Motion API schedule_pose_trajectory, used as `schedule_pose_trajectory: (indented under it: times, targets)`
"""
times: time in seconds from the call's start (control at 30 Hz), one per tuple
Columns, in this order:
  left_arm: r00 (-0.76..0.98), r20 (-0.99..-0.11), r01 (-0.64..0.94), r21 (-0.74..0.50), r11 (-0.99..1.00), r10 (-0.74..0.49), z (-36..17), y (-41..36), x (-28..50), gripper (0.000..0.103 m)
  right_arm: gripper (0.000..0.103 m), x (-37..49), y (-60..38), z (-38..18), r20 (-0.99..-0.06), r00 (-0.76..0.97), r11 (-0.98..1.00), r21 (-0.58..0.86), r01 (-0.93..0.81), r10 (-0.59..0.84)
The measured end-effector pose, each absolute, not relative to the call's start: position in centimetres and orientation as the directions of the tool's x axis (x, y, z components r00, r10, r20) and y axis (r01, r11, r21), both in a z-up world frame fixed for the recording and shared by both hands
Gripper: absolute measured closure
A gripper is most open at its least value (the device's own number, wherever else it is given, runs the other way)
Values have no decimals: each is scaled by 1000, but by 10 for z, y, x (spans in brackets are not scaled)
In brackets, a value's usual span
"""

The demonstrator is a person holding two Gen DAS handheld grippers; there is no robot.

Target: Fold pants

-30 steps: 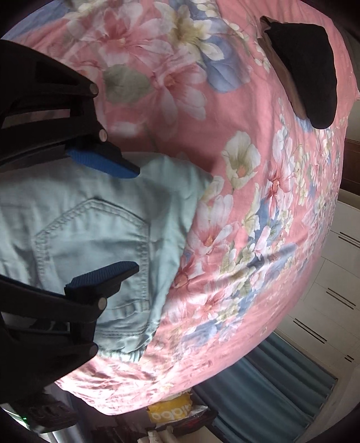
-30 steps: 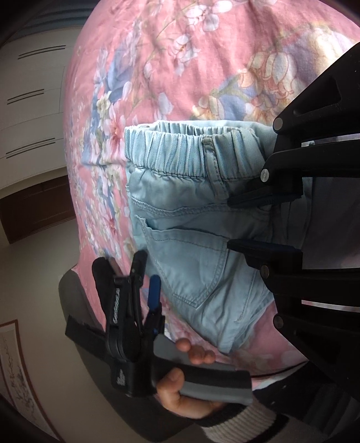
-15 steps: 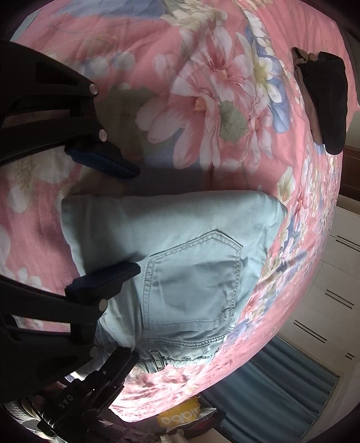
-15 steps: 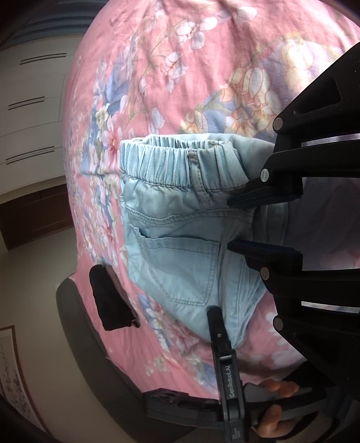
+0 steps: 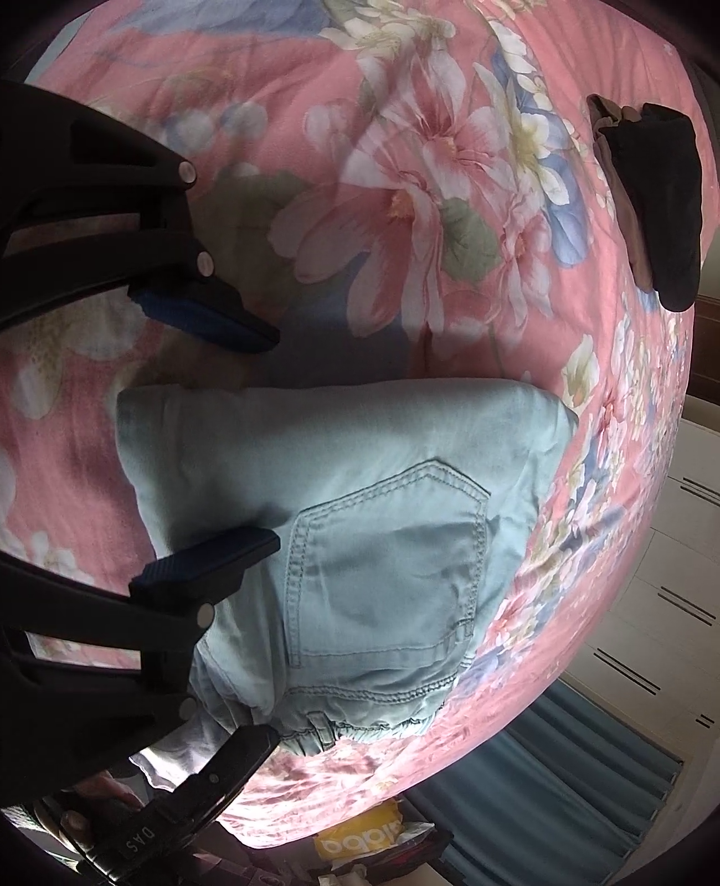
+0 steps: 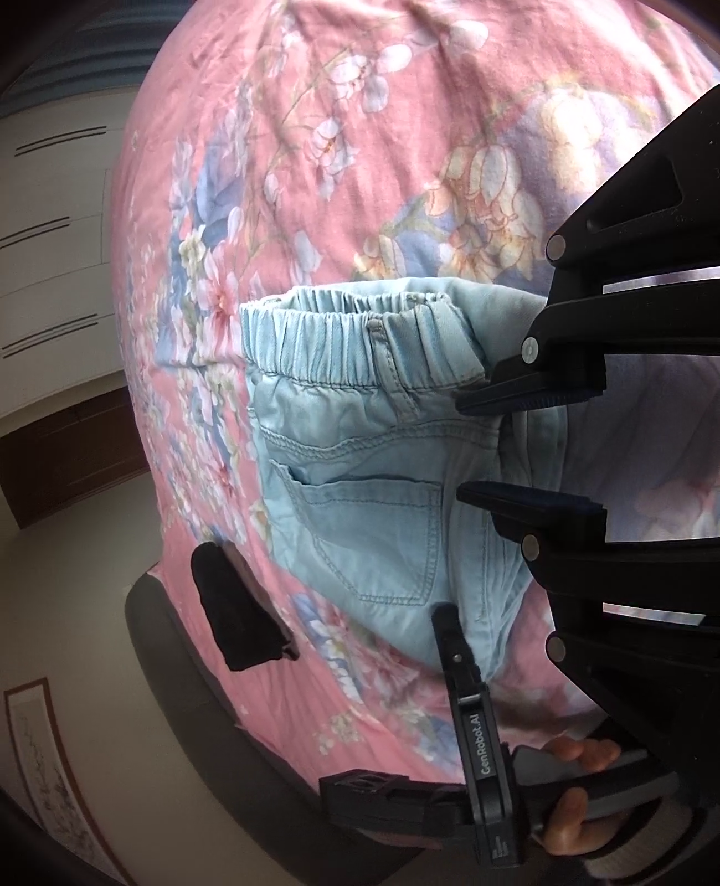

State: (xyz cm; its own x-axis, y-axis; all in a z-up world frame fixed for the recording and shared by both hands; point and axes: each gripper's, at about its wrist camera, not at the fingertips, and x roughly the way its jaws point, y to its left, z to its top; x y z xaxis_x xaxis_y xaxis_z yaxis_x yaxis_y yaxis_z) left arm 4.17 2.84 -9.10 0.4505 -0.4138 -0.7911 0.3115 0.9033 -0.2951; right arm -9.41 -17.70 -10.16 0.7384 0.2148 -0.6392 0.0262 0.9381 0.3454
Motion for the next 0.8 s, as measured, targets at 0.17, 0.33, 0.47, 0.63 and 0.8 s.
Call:
schedule_pose_trajectory:
  times: [0.17,0.33,0.47,0.63,0.8]
  targets:
    - [453,-800,302,-278,912,-394,-92,25,43,34,67,-101,-190,-97,-597,753,902,431,8,278]
    - [444,-811,299,-267,916,-382,-92,24,44,32,46,-105,-206,-91,-575,779,880,471,63,252]
    - [436,-814,296,-273,915,-384,-93,24,45,31,41,-101,-232,-93,-552,780,811,576,102,295]
    - [425,-821,294,-273,916,-381,-92,21,48,29,41,-85,-255,-110,-572,732,726,670,155,371]
    - [396,-828,302,-291,908,-397,-86,19,58,28,41,-68,-257,-117,-608,683,717,674,176,404]
